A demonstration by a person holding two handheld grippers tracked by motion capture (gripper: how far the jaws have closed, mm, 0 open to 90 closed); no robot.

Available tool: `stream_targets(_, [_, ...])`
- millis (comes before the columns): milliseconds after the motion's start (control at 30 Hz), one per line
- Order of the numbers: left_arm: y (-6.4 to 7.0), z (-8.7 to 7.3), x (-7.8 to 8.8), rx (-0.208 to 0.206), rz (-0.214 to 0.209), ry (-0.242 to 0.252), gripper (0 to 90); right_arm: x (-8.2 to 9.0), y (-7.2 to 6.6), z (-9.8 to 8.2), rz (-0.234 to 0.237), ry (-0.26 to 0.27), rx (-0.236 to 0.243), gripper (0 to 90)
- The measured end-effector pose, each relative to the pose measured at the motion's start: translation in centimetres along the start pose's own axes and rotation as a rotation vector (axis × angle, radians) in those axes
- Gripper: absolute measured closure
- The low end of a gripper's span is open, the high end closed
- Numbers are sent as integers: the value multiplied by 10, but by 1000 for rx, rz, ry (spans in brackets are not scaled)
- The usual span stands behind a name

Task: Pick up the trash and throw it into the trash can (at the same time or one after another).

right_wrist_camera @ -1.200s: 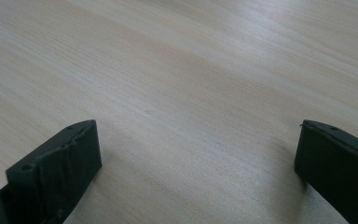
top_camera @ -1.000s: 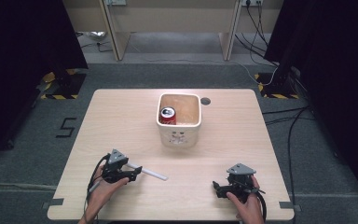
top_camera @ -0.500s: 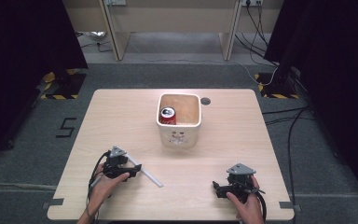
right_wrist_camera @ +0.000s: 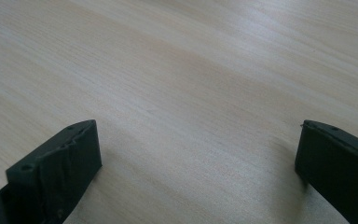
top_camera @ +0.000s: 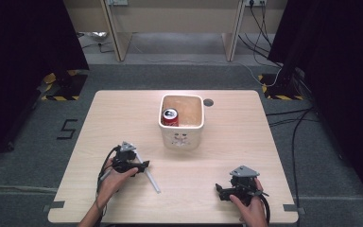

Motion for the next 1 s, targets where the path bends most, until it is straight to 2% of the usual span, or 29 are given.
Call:
stream_targets(133, [2,3,-2,-43,10,0,398,0,0,0,0,0,0,5])
stream_targets(200, [1,2,-2,-85,30,-13,475,0,0,0,0,0,0,5])
stream_targets(533, [-7,-2,4,-109,20,-14,699,0,0,0,0,-1,0,4])
stream_targets(667, [-10,-3,6,-119,27,-19,721,0,0,0,1,0,0,5])
stream_targets(867, [-12,-5,7,-99,29,-20,659,0,0,0,2,0,1,4])
stream_targets(1000, [-11,-6,8,-104,20,-15,736,0,0,0,3,-1,2,4])
Point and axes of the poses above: each handheld gripper's, and its own axes: x roughly backward along the jaws, z roughly out of its top, y roughly to its right, the point moved 7 cm from there along -x, roughly forward along the jaws, and after that the axes turned 7 degrees about -x, right-handed, at the moved point
